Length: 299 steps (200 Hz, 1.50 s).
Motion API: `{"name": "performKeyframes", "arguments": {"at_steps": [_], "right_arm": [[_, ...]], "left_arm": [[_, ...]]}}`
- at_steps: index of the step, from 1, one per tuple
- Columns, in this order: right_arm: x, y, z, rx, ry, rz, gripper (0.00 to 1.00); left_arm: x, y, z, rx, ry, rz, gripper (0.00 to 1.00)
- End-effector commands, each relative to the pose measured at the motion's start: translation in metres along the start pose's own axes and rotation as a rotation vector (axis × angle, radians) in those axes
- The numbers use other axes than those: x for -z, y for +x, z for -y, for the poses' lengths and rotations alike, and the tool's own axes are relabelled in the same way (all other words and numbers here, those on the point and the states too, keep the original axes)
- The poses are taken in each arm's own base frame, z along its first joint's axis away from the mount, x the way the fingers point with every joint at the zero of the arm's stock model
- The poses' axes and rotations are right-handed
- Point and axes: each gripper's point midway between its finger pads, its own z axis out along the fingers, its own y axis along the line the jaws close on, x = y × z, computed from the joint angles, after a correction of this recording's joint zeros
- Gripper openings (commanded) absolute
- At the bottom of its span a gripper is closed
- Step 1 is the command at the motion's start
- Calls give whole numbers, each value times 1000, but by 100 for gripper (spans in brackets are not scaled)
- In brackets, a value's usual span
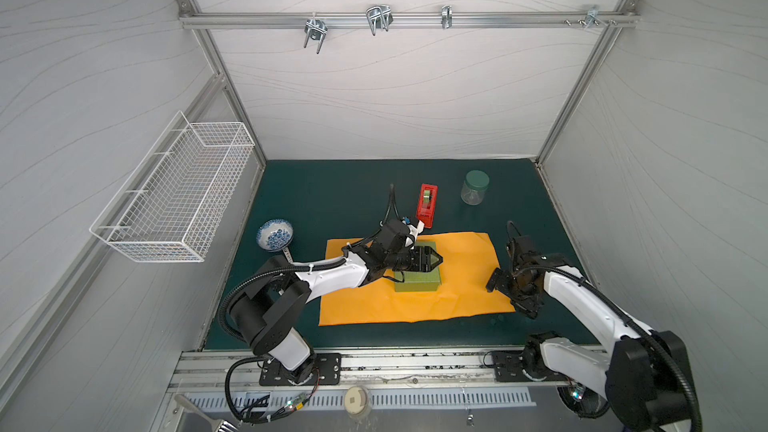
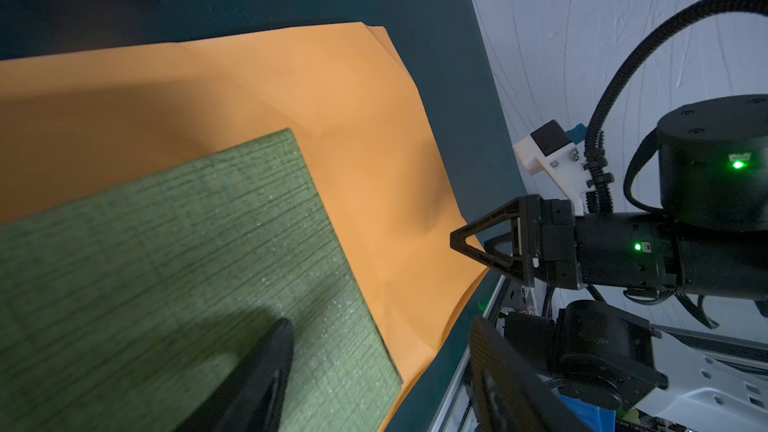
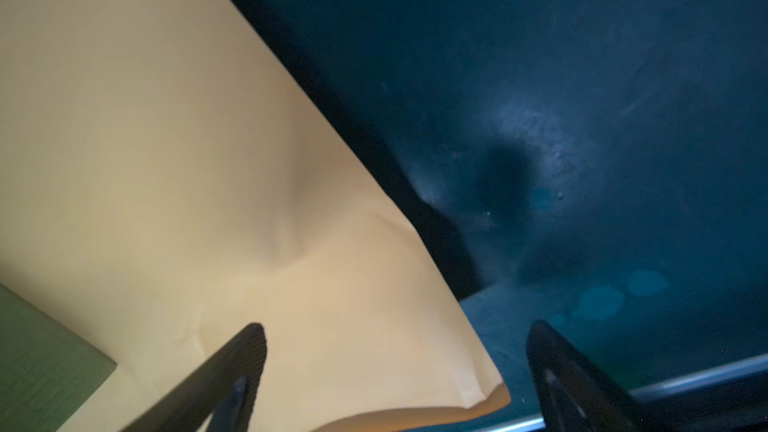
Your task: Wrap the gift box in paper
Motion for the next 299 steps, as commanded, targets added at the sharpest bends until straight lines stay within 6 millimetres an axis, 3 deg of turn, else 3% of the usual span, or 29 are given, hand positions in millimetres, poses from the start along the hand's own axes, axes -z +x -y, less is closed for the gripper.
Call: {"name": "performKeyframes", "arguments": {"at_steps": [1,43,70,110,146,175,212,249,299], "right_arm": [[-1,17,-1,-15,-23,-79,97],[17,6,-27,9,-186,8,85],[21,1,-39,12,-286,61,67],[17,3,-40,47,-317,83,40],[29,4,-53,212,-377,154,15],[55,7,-73,395,-450,265,1],[84,25,-109,663,-559,350,0],[95,57,-141,928,-619,373,1],[100,89,-165,1175,-647,442,2]], "left_arm": [[-5,27,-33,67,-114,-89,70],[-6,26,-32,70,-108,-89,70],[-6,26,-33,68,-114,-90,70],[-6,27,-36,64,-128,-93,70],[-5,26,-35,69,-131,-91,70],[-3,19,-25,83,-106,-79,70],[2,-3,2,130,-43,-41,70],[10,-25,25,226,42,-25,70],[31,-44,33,274,61,1,70]]}}
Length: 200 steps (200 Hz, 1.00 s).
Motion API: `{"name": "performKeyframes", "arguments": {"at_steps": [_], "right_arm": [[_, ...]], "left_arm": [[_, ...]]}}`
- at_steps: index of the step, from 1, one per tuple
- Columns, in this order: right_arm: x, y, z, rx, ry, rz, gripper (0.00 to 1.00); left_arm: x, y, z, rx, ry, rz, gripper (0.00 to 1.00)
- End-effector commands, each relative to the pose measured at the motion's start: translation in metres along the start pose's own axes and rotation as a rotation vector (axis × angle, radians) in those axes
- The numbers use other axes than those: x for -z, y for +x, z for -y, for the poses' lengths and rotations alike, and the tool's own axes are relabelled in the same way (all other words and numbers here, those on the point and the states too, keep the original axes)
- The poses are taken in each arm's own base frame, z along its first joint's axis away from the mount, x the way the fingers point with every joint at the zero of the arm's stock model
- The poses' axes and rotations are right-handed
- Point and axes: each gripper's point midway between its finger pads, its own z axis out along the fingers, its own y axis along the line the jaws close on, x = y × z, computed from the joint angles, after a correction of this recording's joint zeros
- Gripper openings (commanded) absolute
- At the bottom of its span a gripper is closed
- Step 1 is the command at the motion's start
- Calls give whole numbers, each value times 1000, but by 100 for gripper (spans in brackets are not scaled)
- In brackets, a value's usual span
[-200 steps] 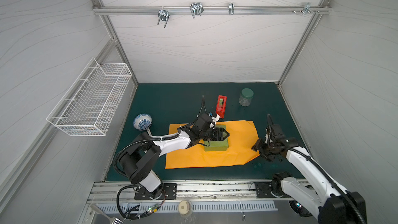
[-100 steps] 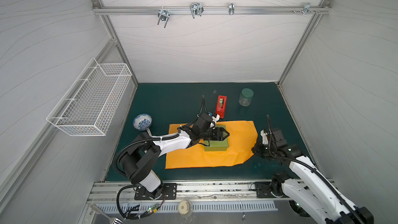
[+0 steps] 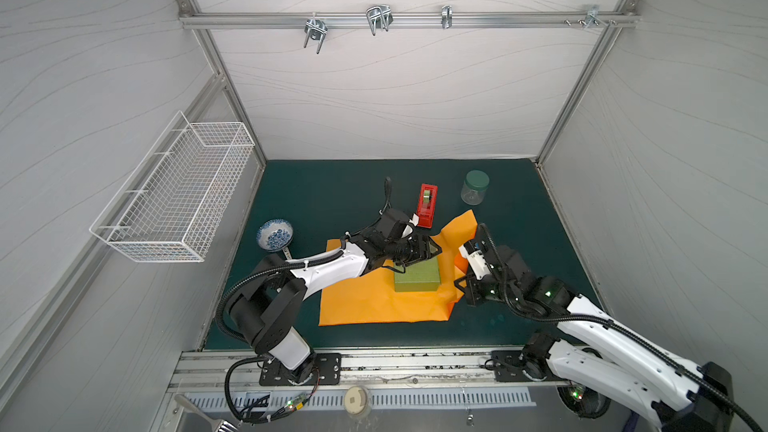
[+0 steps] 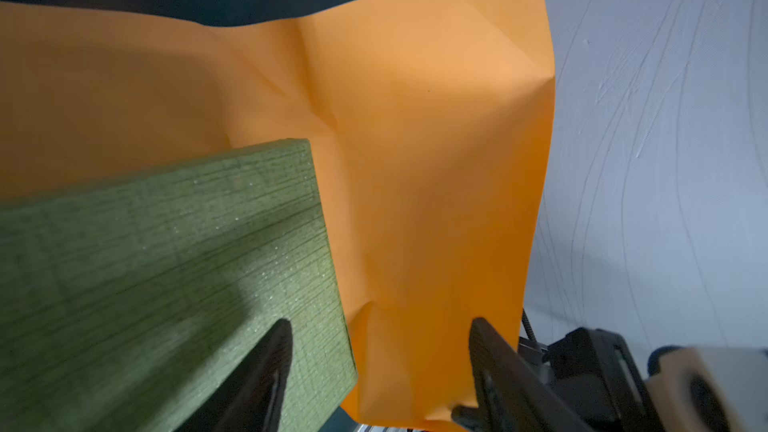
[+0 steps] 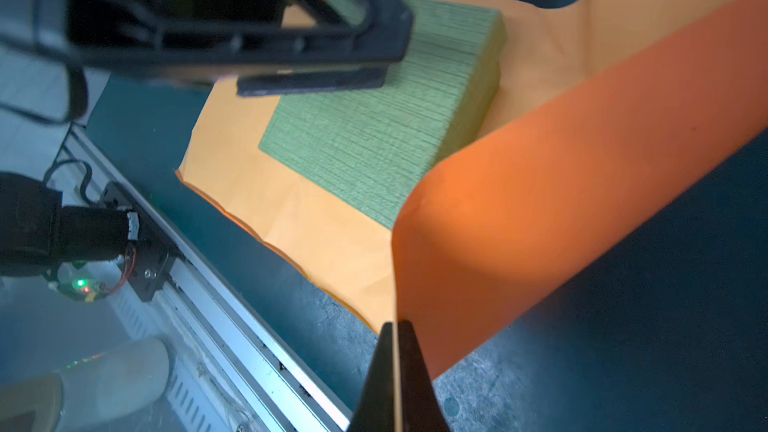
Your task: Wrap the gift box in paper
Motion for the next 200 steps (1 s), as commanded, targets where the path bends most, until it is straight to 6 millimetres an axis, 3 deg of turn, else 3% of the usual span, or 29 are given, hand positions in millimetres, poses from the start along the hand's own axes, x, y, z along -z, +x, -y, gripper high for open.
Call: {"name": "performKeyframes", "arguments": {"at_steps": [1,90,160,200], "right_arm": [[2,-21,-16,141,-17,81,2],[-8,-28,-33,166,-67,99,3],[-15,-28,-39,179,-85,95,3],[-18,-26,-43,197,-98,89,3]], "left_arm": [[17,-11,27,16,54,19,70],[32,-14,51,-63,149,69,70],[13,-9,60,-175,173,-13,63],[-3,-9,49,-219,97,-27,58]]}}
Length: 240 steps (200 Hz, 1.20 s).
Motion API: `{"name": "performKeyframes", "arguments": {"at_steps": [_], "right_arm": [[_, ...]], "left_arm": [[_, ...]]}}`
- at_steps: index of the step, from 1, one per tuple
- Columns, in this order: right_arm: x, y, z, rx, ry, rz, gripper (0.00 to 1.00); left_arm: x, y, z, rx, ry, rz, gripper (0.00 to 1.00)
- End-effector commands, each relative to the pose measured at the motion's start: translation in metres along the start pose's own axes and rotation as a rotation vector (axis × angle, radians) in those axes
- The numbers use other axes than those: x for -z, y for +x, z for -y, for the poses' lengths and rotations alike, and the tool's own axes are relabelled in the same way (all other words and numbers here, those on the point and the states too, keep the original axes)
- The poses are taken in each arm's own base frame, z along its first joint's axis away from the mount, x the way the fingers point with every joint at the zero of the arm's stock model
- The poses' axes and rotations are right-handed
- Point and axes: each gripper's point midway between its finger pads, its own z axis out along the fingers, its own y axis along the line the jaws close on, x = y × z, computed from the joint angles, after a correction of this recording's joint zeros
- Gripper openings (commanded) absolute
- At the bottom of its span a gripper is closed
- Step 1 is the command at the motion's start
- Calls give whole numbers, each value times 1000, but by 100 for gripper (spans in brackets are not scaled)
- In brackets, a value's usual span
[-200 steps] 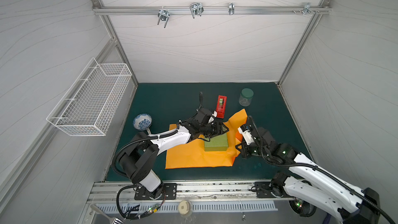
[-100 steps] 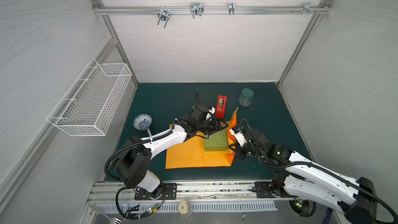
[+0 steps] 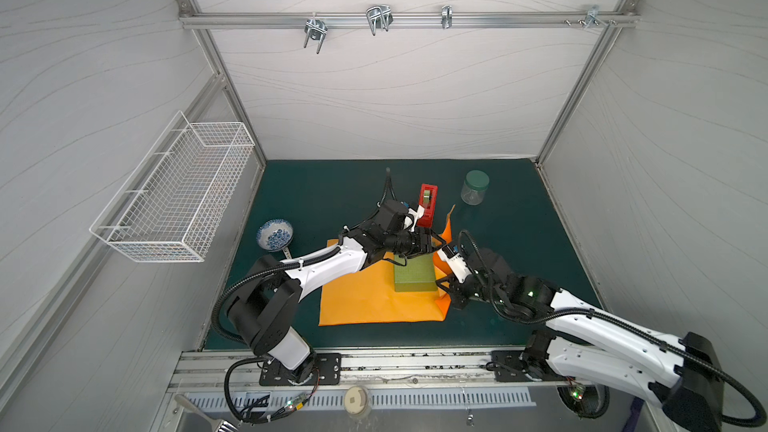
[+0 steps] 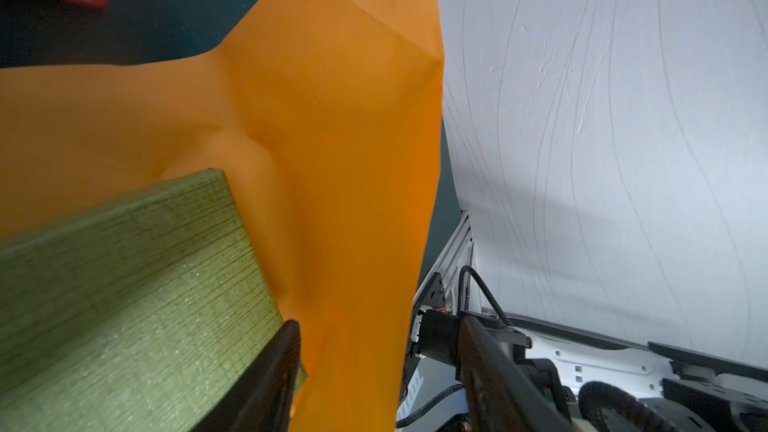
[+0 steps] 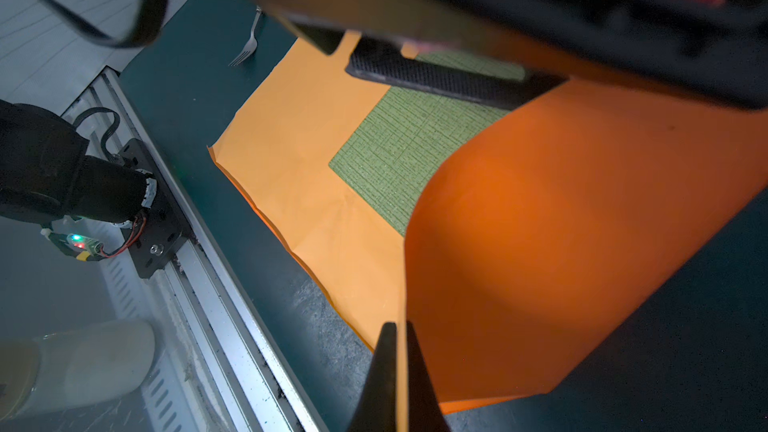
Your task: Wrap the gift box in paper
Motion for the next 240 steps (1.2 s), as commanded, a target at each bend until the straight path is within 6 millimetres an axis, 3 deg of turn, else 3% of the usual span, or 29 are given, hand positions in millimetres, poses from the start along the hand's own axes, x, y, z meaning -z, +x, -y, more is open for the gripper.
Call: {"name": "performKeyframes", "arguments": {"at_steps": [1,77,87,110,140,180,219,240], "right_arm": [[2,-13,-8,31,-21,39,3],[1,-4,-4,51,5,15,6],[2,-2,-1,49,21,6,13],[11,2,2,28,38,0,39],[32,5,-2,-12,17,28,63],[53,-12,-6,-38,2,104,79],[55,-40,-6,-166,-107,186,99],[43,-50,16,-317,-100,183,99]], "left_arm": [[-7,-11,9,-80,-5,11,57],[-15,-24,-4,-125,-98,25,18],[-13,-23,-6,-123,-109,30,11],[-8,-15,-12,-89,-113,32,2],[3,-6,-16,-39,-95,61,0],[19,5,-30,24,-90,81,0],[31,9,-44,62,-49,67,0],[34,11,-48,58,-34,47,0]]}}
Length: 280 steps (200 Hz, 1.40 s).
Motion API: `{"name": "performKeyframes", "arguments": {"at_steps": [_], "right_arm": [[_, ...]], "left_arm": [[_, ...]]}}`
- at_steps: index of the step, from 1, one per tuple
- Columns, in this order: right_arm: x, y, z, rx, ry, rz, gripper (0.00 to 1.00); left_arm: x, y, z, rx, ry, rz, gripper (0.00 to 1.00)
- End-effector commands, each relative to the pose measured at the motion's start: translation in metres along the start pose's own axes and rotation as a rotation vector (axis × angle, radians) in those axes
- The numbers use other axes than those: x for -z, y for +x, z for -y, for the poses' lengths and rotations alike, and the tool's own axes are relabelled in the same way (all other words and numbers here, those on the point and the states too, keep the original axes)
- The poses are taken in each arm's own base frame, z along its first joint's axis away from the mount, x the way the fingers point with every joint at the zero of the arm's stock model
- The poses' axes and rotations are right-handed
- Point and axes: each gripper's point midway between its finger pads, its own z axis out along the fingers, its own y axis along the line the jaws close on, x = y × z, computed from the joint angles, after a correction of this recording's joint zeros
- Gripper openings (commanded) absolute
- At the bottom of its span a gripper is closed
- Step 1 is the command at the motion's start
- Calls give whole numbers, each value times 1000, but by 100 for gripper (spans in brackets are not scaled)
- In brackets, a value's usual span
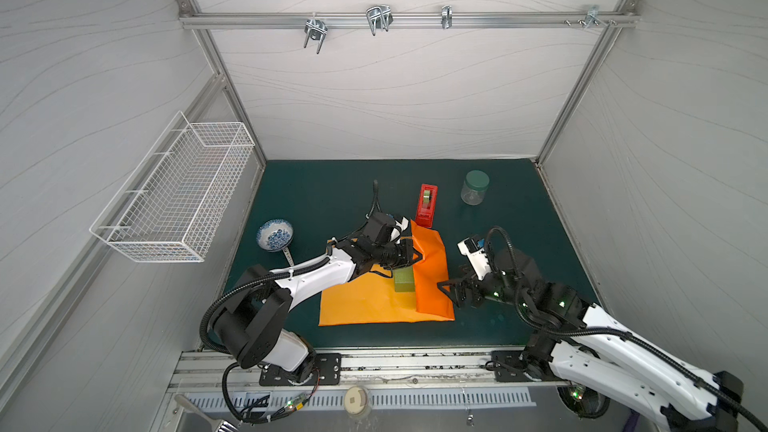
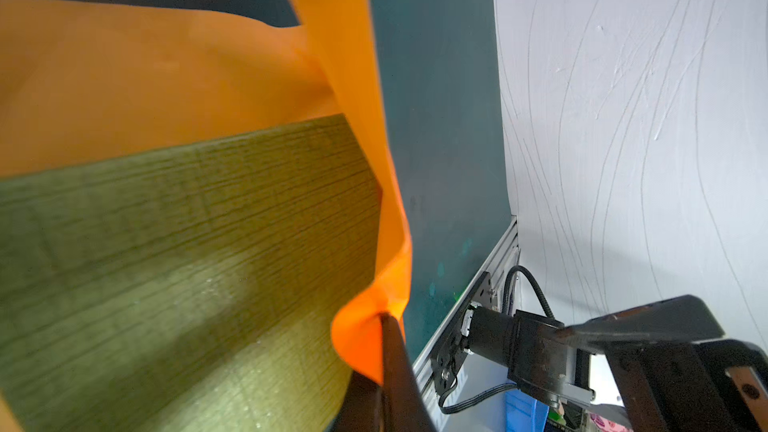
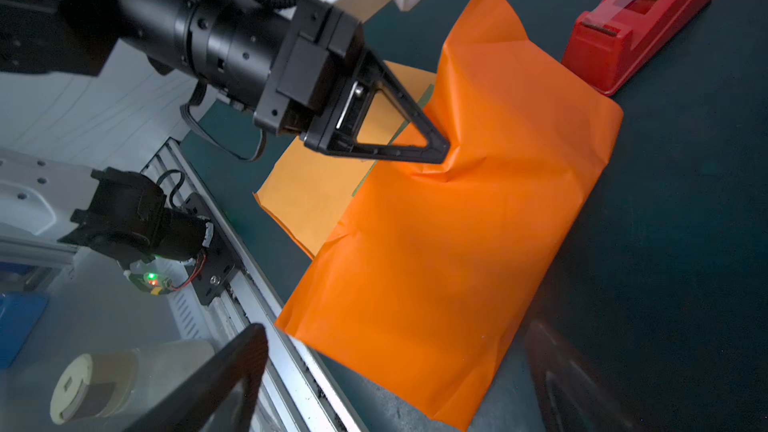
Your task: Wrap the gift box in paper
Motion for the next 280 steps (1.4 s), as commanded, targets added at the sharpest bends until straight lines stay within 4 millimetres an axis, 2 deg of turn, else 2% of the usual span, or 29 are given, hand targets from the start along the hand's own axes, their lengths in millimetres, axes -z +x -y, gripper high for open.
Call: {"name": "performKeyframes", "arguments": {"at_steps": [1,37,84,147,211,244,280], "right_arm": [[-9,-19,2,-148,-61,21,99],[-34,-13,43,-279,154,-104,99],[-67,1,68,-350,260,-220,99],[-108,6,65,-363,188,-322,99],[-127,23,71,-384,176,-374,99],[-132,36,77,-396,188,-403,98],[-135,45,78,-404,188,-420,98]], "left_arm": [[9,-8,16,-35,87,10,0],[14,-11,4,-10,79,6,0],[23,-8,-10,-2,48,16,0],[26,-7,-24,4,17,28,0],[30,-6,-33,0,-35,47,2],[39,-9,-39,-10,-89,82,18],[60,-11,-61,-19,-248,157,46]]}}
